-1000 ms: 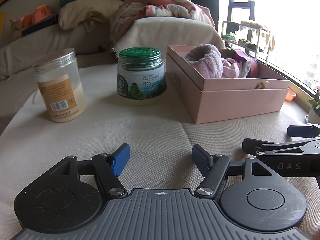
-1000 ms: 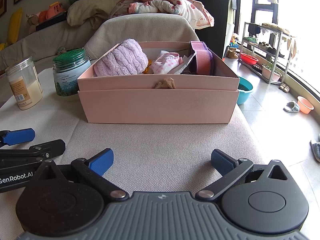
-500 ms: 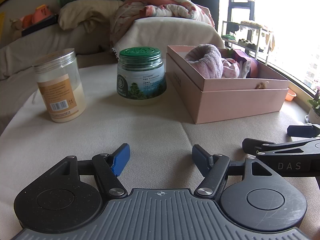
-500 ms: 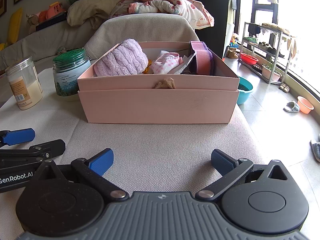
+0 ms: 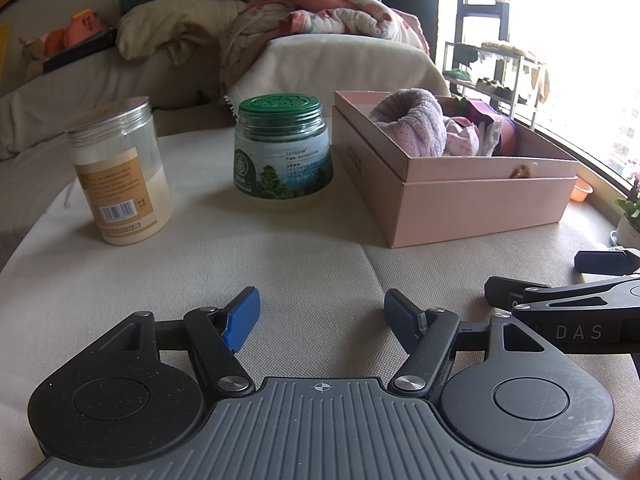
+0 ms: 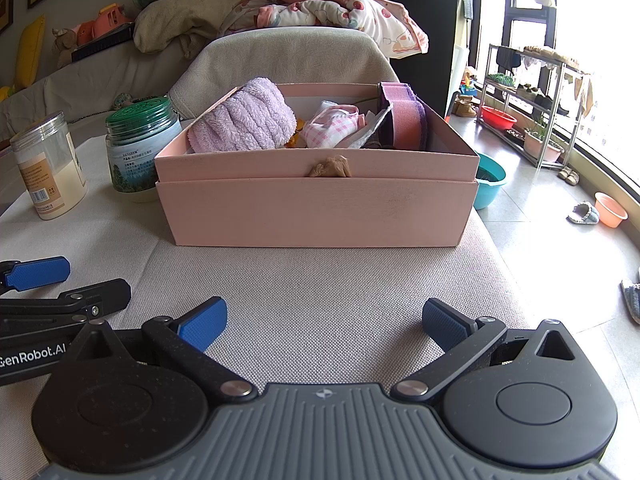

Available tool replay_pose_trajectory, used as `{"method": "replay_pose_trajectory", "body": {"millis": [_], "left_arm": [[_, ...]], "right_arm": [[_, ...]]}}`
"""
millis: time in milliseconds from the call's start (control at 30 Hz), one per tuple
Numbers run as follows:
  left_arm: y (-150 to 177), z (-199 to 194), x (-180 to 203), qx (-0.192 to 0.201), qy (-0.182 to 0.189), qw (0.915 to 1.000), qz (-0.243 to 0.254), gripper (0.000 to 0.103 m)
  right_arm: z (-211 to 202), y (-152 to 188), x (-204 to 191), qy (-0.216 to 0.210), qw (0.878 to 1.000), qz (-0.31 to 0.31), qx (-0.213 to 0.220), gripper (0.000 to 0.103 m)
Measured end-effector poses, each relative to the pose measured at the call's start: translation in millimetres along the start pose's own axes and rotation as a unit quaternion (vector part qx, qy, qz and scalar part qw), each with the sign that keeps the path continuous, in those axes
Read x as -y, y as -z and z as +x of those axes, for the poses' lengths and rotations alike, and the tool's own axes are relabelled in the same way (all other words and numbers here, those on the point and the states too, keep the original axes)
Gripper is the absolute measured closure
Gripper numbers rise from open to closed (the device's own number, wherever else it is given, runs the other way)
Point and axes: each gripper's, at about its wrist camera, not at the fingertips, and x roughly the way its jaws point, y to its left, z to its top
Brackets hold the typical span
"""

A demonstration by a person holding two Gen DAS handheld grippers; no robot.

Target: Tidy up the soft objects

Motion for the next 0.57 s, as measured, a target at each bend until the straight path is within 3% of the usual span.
{"method": "replay_pose_trajectory", "body": {"millis": [567], "left_arm": [[-0.9,1.1,-0.8,-0.001,0.004,1.0000,0.006,0.028]], "right_arm": [[-0.3,-0.6,0.5,0.000,1.000,0.000,0.000,0.000]]}}
